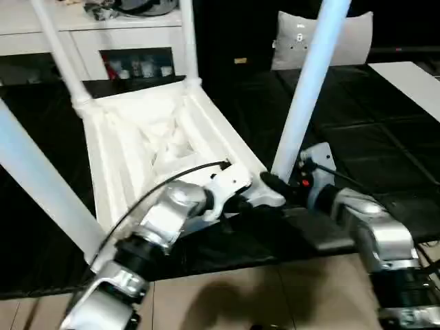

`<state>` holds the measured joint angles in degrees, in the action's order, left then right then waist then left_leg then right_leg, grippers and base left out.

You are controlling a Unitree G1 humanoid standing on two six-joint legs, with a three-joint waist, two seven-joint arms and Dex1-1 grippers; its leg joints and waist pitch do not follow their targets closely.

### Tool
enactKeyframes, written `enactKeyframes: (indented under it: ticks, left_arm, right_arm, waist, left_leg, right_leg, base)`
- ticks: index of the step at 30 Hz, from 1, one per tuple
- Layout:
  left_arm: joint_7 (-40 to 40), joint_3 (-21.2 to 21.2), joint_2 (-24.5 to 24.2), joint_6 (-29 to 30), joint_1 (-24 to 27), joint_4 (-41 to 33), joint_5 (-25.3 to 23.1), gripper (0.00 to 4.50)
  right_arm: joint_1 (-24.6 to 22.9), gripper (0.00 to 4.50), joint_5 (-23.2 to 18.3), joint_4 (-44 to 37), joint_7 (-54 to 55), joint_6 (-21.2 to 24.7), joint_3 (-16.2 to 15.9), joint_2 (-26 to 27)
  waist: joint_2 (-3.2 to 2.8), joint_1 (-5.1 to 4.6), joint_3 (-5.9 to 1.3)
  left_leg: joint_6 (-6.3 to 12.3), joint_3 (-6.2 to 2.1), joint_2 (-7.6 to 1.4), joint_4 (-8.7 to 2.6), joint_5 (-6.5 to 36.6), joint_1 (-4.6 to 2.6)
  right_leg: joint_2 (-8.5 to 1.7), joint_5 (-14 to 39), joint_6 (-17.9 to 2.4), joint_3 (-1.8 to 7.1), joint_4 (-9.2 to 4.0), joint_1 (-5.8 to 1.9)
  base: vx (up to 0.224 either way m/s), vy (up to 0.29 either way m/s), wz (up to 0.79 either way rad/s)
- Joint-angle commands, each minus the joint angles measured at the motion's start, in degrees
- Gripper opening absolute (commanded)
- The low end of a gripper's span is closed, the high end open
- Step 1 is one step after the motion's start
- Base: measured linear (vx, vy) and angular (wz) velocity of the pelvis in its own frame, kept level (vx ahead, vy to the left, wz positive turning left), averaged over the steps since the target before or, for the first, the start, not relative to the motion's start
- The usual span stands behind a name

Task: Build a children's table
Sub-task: Rotate leg to tighten

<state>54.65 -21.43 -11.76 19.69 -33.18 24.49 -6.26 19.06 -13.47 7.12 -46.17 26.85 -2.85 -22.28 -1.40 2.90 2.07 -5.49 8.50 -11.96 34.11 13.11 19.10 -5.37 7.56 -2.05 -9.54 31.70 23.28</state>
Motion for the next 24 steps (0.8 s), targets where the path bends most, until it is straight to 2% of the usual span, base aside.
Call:
enactKeyframes:
  ticks: [1,3,6,8,9,11,12,13,19,22,23,24]
  left_arm:
    - [4.80,-0.90,-1.91,-4.61,-0.84,-1.26,1.10,0.00]
    - [8.51,-2.11,-4.13,-6.51,-0.91,-1.22,1.09,0.00]
    - [13.39,-3.60,-6.75,-10.06,-0.99,-1.15,1.63,0.00]
    - [17.82,-4.61,-8.71,-12.64,-0.89,-1.46,2.35,0.00]
    - [19.38,-5.10,-9.48,-13.43,-0.95,-1.49,2.33,0.00]
    - [23.05,-6.27,-11.06,-15.95,-0.92,-1.57,2.45,0.00]
    - [23.05,-6.27,-11.06,-15.95,-0.92,-1.57,2.45,0.00]
    - [23.75,-6.49,-11.32,-16.10,-0.92,-1.68,2.52,0.00]
    - [27.31,-7.95,-12.36,-18.99,-1.11,-1.24,2.72,0.00]
    - [27.95,-8.00,-12.32,-19.71,-1.26,-0.77,2.71,0.00]
    - [28.08,-7.96,-12.29,-19.84,-1.30,-0.64,2.71,0.00]
    - [28.09,-7.89,-12.16,-19.94,-1.38,-0.47,2.69,0.00]
  right_arm:
    - [-0.54,3.56,-1.49,-2.57,-7.16,-0.35,-2.64,-2.11]
    - [-0.56,3.56,-1.75,-2.64,-11.25,-1.00,-3.24,-4.72]
    - [-0.37,3.56,-1.95,-2.11,-16.35,-2.62,-4.00,-7.68]
    - [-0.34,3.56,-1.75,-1.86,-20.62,-3.98,-5.44,-10.20]
    - [-0.27,3.56,-1.67,-1.71,-22.28,-4.41,-6.19,-11.06]
    - [0.01,3.56,-2.03,-1.51,-25.31,-4.63,-7.63,-12.41]
    - [0.01,3.56,-2.03,-1.51,-25.31,-4.63,-7.63,-12.41]
    - [0.08,3.56,-2.17,-1.53,-26.00,-4.62,-7.95,-12.60]
    - [0.25,3.05,-3.02,-0.90,-29.29,-4.85,-9.77,-12.33]
    - [0.10,2.82,-3.42,-0.57,-29.81,-5.25,-9.87,-11.70]
    - [0.08,2.62,-3.50,-0.48,-29.96,-5.34,-9.83,-11.52]
    - [0.07,2.62,-3.81,-0.31,-29.99,-5.20,-9.65,-11.12]
  waist:
    - [0.83,0.53,-3.57]
    - [0.74,0.83,-3.57]
    - [0.93,1.39,-3.62]
    - [0.94,1.85,-3.68]
    - [1.19,1.95,-3.72]
    - [1.02,2.57,-3.66]
    - [1.05,2.73,-3.67]
    - [1.34,2.90,-3.63]
    - [1.26,3.59,-3.69]
    - [1.13,3.55,-3.65]
    - [1.17,3.51,-3.66]
    - [1.33,3.47,-3.72]
  left_leg:
    - [6.96,0.53,-0.93,-3.54,4.68,0.88]
    - [6.70,0.42,-1.08,-3.65,5.00,0.77]
    - [6.19,0.41,-1.25,-3.66,4.75,0.73]
    - [6.34,0.50,-1.37,-3.62,4.35,0.65]
    - [6.45,0.63,-1.44,-3.62,3.94,0.60]
    - [6.42,0.68,-1.50,-3.58,3.23,0.58]
    - [6.34,0.68,-1.54,-3.57,3.15,0.68]
    - [6.06,0.78,-1.50,-3.59,3.41,0.64]
    - [5.22,0.83,-1.60,-3.62,3.70,0.43]
    - [5.02,0.79,-1.53,-3.65,3.96,0.60]
    - [4.96,0.81,-1.49,-3.64,4.05,0.61]
    - [4.90,0.83,-1.43,-3.62,3.91,0.68]
  right_leg:
    - [-3.47,21.69,-4.32,3.40,-3.77,-4.13]
    - [-3.46,21.80,-4.50,3.34,-3.75,-4.01]
    - [-3.58,20.27,-5.64,3.54,-3.24,-4.01]
    - [-3.63,19.43,-6.04,3.75,-3.01,-3.96]
    - [-3.60,18.90,-6.32,3.87,-2.92,-3.95]
    - [-3.60,17.63,-7.28,4.00,-2.61,-3.84]
    - [-3.66,17.38,-7.51,4.03,-2.48,-3.91]
    - [-3.70,18.10,-7.38,4.04,-2.49,-3.90]
    - [-3.69,19.19,-6.84,4.17,-2.56,-3.75]
    - [-3.65,19.47,-6.63,4.15,-2.60,-3.80]
    - [-3.65,19.64,-6.55,4.12,-2.65,-3.84]
    - [-3.65,19.62,-6.48,4.13,-2.57,-3.92]
  base:
    - [0.000,0.000,0.00]
    - [0.000,0.000,0.00]
    - [0.000,0.000,0.00]
    - [0.000,0.000,0.00]
    - [0.000,0.000,0.00]
    - [0.000,0.000,0.00]
    - [0.000,0.000,0.00]
    - [0.000,0.000,0.00]
    - [0.000,0.000,0.00]
    - [0.000,0.000,0.00]
    - [0.000,0.000,0.00]
    - [0.000,0.000,0.00]
